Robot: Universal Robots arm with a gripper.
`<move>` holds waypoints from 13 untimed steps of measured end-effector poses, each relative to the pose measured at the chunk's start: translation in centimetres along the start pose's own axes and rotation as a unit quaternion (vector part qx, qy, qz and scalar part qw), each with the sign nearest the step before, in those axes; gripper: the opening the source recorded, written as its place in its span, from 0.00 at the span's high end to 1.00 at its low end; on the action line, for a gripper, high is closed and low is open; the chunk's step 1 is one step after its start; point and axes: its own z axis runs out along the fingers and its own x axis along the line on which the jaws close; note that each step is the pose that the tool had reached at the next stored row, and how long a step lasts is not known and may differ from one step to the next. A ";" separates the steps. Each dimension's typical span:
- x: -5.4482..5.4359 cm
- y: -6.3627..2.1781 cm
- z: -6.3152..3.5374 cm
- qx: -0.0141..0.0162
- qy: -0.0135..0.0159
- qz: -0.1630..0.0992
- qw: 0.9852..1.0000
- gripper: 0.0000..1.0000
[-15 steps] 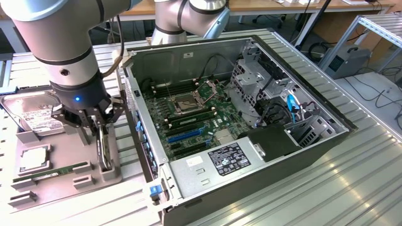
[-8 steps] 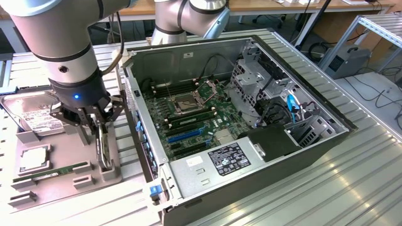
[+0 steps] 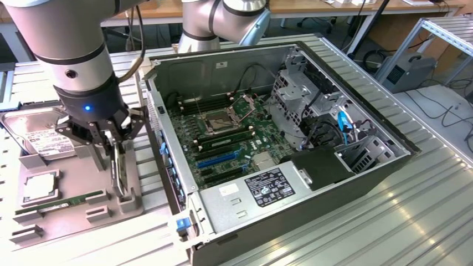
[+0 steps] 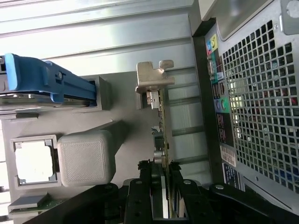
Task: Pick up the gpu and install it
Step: 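Pick up the gpu and move the gpu toward the slot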
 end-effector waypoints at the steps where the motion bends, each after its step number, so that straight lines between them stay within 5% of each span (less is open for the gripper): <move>1: 0.0 0.01 -0.13 0.000 0.000 0.000 1.000 0.72; 13: 0.0 0.05 -1.40 0.000 0.000 0.000 1.000 0.72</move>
